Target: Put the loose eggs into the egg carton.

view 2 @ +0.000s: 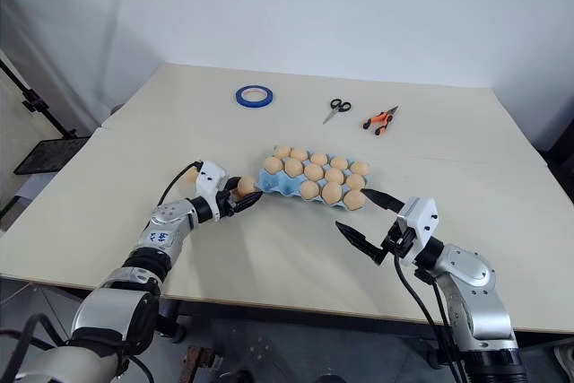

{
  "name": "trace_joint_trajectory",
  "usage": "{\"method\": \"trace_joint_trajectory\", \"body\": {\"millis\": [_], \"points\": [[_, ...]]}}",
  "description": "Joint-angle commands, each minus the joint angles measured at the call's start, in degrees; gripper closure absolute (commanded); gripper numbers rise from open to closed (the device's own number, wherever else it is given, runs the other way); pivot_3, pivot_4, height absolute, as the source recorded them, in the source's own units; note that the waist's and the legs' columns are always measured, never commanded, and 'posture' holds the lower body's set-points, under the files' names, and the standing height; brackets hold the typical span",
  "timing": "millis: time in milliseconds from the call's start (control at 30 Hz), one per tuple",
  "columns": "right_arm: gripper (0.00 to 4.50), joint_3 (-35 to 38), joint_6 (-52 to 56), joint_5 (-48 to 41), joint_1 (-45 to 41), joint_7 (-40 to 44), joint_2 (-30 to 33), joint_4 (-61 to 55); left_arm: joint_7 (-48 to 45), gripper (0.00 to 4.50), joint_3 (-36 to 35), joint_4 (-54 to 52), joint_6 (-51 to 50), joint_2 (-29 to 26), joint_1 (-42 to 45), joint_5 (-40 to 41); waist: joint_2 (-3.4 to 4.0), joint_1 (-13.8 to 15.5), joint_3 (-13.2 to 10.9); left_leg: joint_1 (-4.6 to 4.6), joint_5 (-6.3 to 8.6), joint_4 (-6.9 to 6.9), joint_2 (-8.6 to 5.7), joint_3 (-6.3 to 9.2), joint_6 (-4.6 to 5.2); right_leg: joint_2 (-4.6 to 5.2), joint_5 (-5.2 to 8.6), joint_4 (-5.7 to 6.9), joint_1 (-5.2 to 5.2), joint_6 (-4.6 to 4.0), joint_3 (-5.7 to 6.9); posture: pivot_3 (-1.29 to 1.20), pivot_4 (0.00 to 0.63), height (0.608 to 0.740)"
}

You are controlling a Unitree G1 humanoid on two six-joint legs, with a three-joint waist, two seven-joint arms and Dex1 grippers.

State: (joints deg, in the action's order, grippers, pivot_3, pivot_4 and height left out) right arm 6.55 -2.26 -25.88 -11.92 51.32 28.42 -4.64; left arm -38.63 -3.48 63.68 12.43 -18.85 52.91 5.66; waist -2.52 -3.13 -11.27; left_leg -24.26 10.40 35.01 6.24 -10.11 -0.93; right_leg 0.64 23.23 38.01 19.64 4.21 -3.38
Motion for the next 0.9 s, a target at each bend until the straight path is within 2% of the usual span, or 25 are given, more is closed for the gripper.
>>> {"method": "trace_joint_trajectory", "body": {"millis": [33,200,300,467,667,867,900], "points": [[0.0,0.6,-0.1,-0.7,0.6,-0.5,-0.2,-2.8,-0.6,2.43,-0.8,-0.2,2.7,-0.6,1.0,-0.2,0.0,0.0,0.0,0.0,0.0,-0.02,0.01,0.0,0.0,0.0,0.0,0.0,0.01,0.0,0.0,0.0,0.15,0.74],[0.0,0.3,0.3,-0.5,1.1,-0.5,0.1,-3.1,-3.2,2.81,-1.4,-2.4,4.2,-2.6,-0.4,0.5,0.0,0.0,0.0,-0.01,0.0,-0.05,0.0,-0.01,-0.01,-0.05,0.0,-0.01,0.03,0.0,0.0,0.0,0.15,0.74],[0.0,0.6,1.0,-0.7,1.6,-0.2,0.8,-3.7,-10.4,2.85,-2.2,-8.4,5.1,-4.8,-1.4,3.3,0.01,-0.1,0.0,-0.01,0.0,-0.07,0.01,-0.03,-0.02,-0.07,0.01,0.0,0.05,-0.01,0.0,0.0,0.15,0.74],[0.0,1.0,1.7,-0.9,1.9,0.0,1.0,-3.8,-16.0,2.85,-0.1,-13.3,1.0,-2.1,0.9,4.4,0.01,0.8,0.0,-0.02,-0.01,-0.02,0.02,0.01,0.0,0.0,0.01,0.0,-0.02,-0.01,0.1,0.0,0.15,0.74],[0.0,1.3,1.4,-0.4,1.7,-0.3,0.8,-3.8,-13.7,2.85,3.3,-6.0,1.0,4.9,8.3,0.4,0.0,1.5,0.0,-0.05,-0.02,0.06,-0.24,0.03,0.14,0.08,-0.03,-0.03,-0.05,0.07,0.05,0.0,0.15,0.74],[0.0,1.4,2.0,-0.4,2.9,-1.2,0.9,-6.2,-9.4,2.85,3.7,1.5,1.4,7.8,11.9,-2.2,0.01,0.4,0.0,-0.05,0.05,-0.01,-0.13,0.03,0.09,0.02,-0.01,-0.04,0.01,0.03,-0.04,0.0,0.15,0.74],[0.0,1.5,2.1,-0.4,3.3,-1.5,0.9,-6.8,-9.5,2.53,3.7,1.9,1.7,8.0,12.1,-2.2,0.01,0.3,0.0,-0.05,0.03,-0.04,-0.08,0.04,0.05,-0.05,0.0,-0.02,0.04,0.0,-0.02,0.0,0.15,0.74]]}}
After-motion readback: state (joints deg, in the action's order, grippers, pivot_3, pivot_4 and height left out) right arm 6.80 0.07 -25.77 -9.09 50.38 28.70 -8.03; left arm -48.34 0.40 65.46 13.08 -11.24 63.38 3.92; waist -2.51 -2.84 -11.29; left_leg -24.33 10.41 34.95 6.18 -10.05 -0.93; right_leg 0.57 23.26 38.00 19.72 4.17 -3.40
